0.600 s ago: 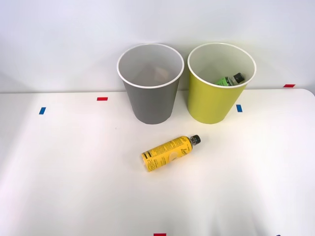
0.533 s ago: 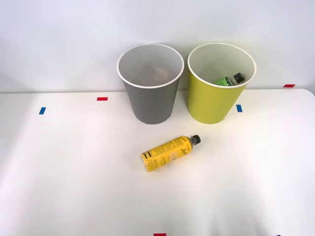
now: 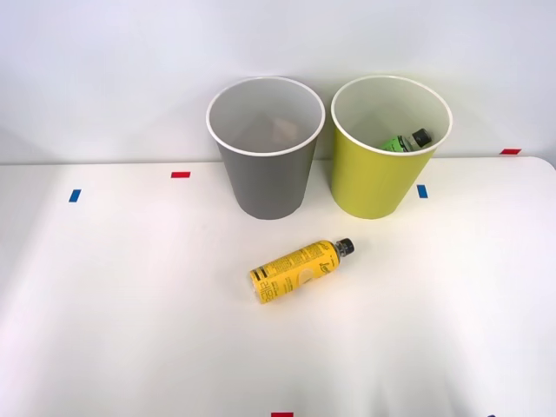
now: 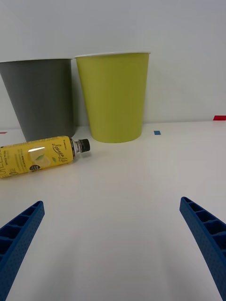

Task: Put cans in the gray bin, plastic bottles in the light green bin

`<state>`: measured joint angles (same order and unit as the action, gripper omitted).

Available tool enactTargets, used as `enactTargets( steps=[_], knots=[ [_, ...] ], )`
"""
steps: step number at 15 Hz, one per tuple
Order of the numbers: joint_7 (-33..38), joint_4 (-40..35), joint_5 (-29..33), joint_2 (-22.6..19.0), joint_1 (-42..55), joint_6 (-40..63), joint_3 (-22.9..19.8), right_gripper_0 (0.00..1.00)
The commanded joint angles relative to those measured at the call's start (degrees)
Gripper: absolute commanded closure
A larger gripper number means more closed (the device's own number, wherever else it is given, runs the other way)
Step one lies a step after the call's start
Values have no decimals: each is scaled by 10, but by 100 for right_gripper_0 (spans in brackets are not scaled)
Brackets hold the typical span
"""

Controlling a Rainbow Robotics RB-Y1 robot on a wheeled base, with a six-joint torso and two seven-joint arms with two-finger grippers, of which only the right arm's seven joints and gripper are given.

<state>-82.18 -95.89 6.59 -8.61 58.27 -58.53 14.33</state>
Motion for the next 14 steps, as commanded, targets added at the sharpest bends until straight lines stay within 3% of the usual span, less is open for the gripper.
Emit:
enactTargets(
  steps=[1,14],
  knots=[
    [0,0,0,0,0,0,0,0],
    [0,0,0,0,0,0,0,0]
  ],
)
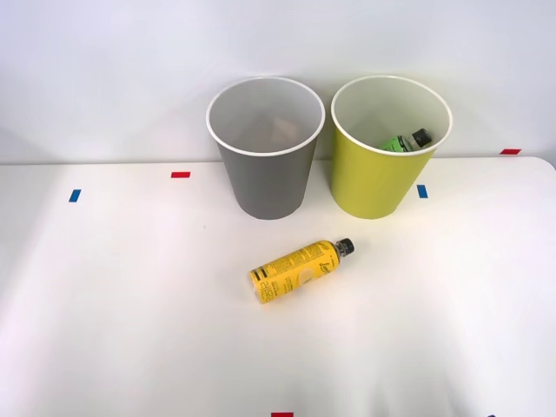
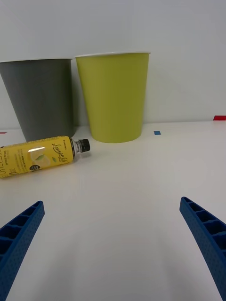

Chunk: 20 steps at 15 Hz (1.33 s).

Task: Put cans in the gray bin, plastic bottles in the light green bin

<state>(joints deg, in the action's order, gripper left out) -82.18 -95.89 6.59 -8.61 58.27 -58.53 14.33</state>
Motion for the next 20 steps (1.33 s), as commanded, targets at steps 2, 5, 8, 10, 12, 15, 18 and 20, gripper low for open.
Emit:
enactTargets(
  steps=[2,5,8,10,12,15,18,20],
  knots=[
    [0,0,0,0,0,0,0,0],
    [0,0,0,0,0,0,0,0],
    [0,0,0,0,0,0,0,0],
    [0,0,0,0,0,0,0,0],
    [0,0,0,0,0,0,0,0],
    [0,0,0,0,0,0,0,0],
    [0,0,0,0,0,0,0,0],
    [0,0,0,0,0,0,0,0]
  ],
)
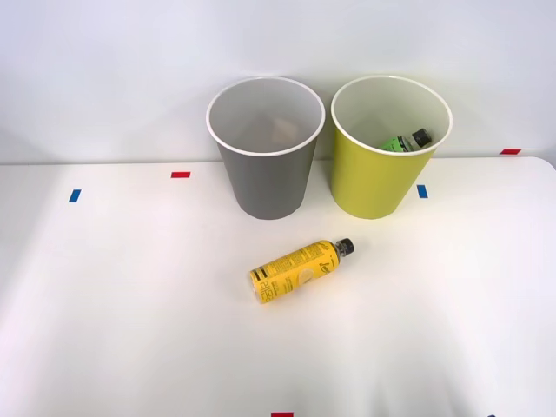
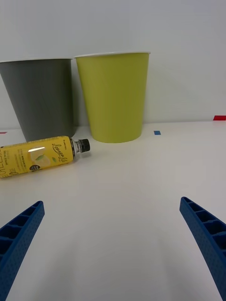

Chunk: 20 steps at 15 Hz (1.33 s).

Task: Put cans in the gray bin, plastic bottles in the light green bin

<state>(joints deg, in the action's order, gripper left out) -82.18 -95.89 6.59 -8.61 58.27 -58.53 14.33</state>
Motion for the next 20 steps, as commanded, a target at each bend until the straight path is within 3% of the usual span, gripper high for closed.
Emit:
enactTargets(
  steps=[1,20],
  knots=[
    [0,0,0,0,0,0,0,0],
    [0,0,0,0,0,0,0,0]
  ],
)
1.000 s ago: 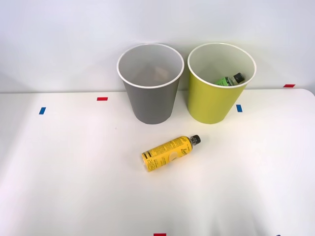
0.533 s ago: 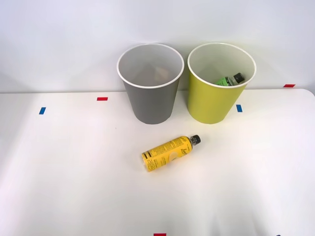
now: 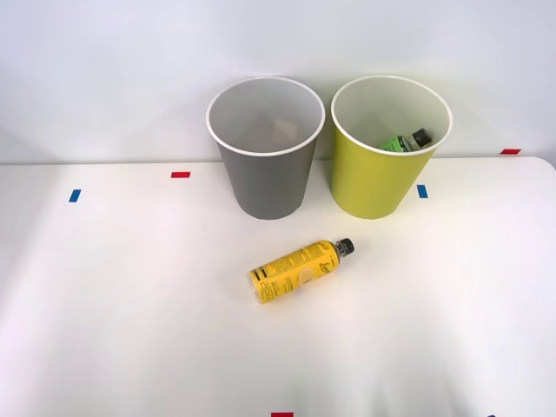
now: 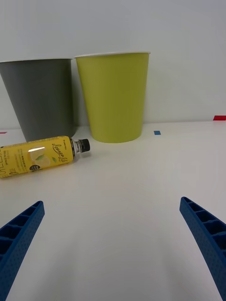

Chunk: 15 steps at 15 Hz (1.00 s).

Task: Put cans in the gray bin, plastic bottles in the light green bin

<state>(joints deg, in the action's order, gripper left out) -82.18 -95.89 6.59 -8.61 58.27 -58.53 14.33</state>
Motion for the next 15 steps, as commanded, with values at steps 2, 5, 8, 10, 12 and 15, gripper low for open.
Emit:
enactTargets(
  steps=[2,5,8,10,12,15],
  knots=[
    [0,0,0,0,0,0,0,0],
    [0,0,0,0,0,0,0,0],
    [-3,18,-12,11,-3,16,6,0],
    [-10,-1,-23,11,8,16,12,0],
    [-14,-25,-24,10,11,28,12,2],
    [-12,-127,-34,6,20,163,14,4]
  ],
)
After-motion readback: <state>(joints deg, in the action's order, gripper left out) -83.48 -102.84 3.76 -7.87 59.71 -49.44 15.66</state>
